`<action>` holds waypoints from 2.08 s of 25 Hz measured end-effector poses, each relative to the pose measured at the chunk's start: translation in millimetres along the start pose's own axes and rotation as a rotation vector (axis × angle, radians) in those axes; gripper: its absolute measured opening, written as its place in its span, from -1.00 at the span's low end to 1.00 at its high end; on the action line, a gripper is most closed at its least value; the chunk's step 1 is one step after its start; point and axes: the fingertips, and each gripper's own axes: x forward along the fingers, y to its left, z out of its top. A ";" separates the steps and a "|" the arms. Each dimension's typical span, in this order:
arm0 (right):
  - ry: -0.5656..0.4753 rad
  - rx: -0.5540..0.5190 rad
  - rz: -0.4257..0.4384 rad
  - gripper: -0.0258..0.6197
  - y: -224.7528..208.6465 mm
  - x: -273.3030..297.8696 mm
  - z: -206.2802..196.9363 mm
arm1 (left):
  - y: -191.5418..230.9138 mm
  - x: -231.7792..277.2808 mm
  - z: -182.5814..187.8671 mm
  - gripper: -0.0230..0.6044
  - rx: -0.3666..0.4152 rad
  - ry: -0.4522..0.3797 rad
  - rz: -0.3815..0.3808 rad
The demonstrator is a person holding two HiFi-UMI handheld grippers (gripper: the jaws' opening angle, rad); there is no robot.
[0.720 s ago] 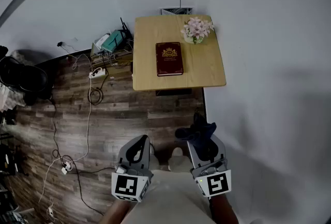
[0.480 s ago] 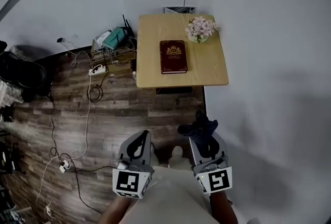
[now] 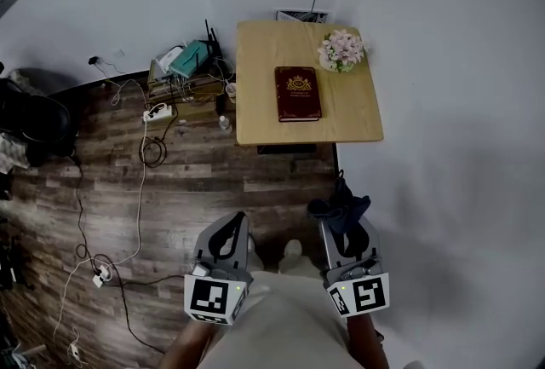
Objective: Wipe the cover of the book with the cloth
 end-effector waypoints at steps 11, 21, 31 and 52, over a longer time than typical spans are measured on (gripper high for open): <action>0.016 -0.010 -0.058 -0.42 44.5 46.3 -1.4 | 76.3 -10.0 -14.4 -0.91 -0.063 0.010 -0.038; 0.054 0.023 -0.049 -0.42 30.5 104.4 -7.4 | 112.3 39.5 -4.5 -0.91 -0.070 0.039 -0.038; 0.072 -0.010 0.018 -0.42 -81.7 212.6 -0.5 | 117.0 177.8 51.7 -0.91 -0.036 0.071 -0.002; 0.183 0.014 0.165 -0.42 -187.6 351.3 -17.0 | 119.3 341.9 68.6 -0.91 -0.047 0.217 0.043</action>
